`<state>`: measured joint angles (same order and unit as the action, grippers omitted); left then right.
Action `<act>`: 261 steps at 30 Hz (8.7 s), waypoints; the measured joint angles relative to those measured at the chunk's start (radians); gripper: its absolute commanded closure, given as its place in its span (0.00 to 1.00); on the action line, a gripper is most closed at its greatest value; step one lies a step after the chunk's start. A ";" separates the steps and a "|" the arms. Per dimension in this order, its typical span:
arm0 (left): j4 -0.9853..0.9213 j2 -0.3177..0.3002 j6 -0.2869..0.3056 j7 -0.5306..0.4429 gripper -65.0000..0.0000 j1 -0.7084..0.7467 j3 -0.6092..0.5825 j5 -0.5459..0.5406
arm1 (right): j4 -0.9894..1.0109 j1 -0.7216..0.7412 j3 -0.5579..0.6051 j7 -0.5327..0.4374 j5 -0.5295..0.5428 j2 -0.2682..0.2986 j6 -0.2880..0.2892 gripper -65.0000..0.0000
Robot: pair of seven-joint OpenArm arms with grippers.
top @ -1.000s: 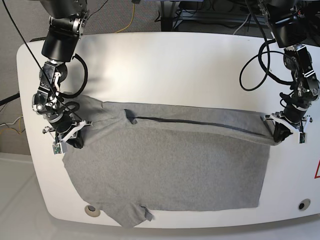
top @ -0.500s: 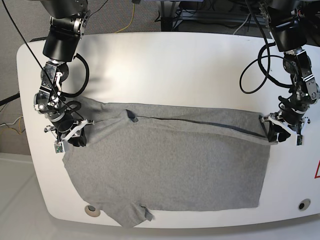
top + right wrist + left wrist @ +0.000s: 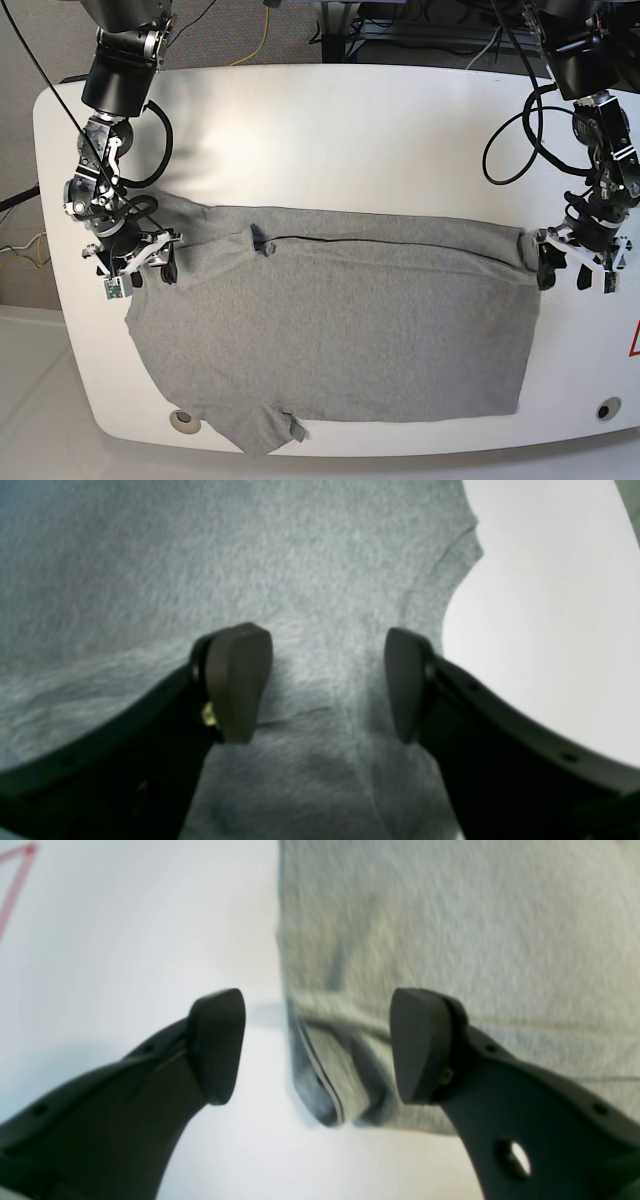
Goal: Fold the T-shirt properly
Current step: 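Lower the folded edge onto the shirt and open both grippers, then raise both grippers away from the folded edge, then close both grippers on the folded shoulder corners of the grey shirt, then pull the shirt by its shoulder corners toward the robot with both grippers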
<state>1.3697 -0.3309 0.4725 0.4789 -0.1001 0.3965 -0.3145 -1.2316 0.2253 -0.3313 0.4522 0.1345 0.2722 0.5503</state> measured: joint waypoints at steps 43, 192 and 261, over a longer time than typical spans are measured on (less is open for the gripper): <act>-0.030 0.044 0.026 0.004 0.38 0.140 0.002 0.022 | -0.099 -0.258 -0.167 -0.003 -0.027 0.006 -0.005 0.45; -0.186 0.039 0.037 -0.104 1.00 0.158 -0.028 -0.010 | -0.140 -0.346 -0.165 -0.049 -0.005 -0.037 0.051 1.00; 0.371 -0.013 -0.006 -0.004 1.00 0.802 0.013 0.029 | -0.615 -0.952 -0.231 -0.039 -0.003 -0.190 0.050 1.00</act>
<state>1.7409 -0.3435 0.4667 0.4747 0.7017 0.4099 -0.2852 -1.8465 -0.7265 -0.5625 0.4129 0.1310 0.0826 0.5999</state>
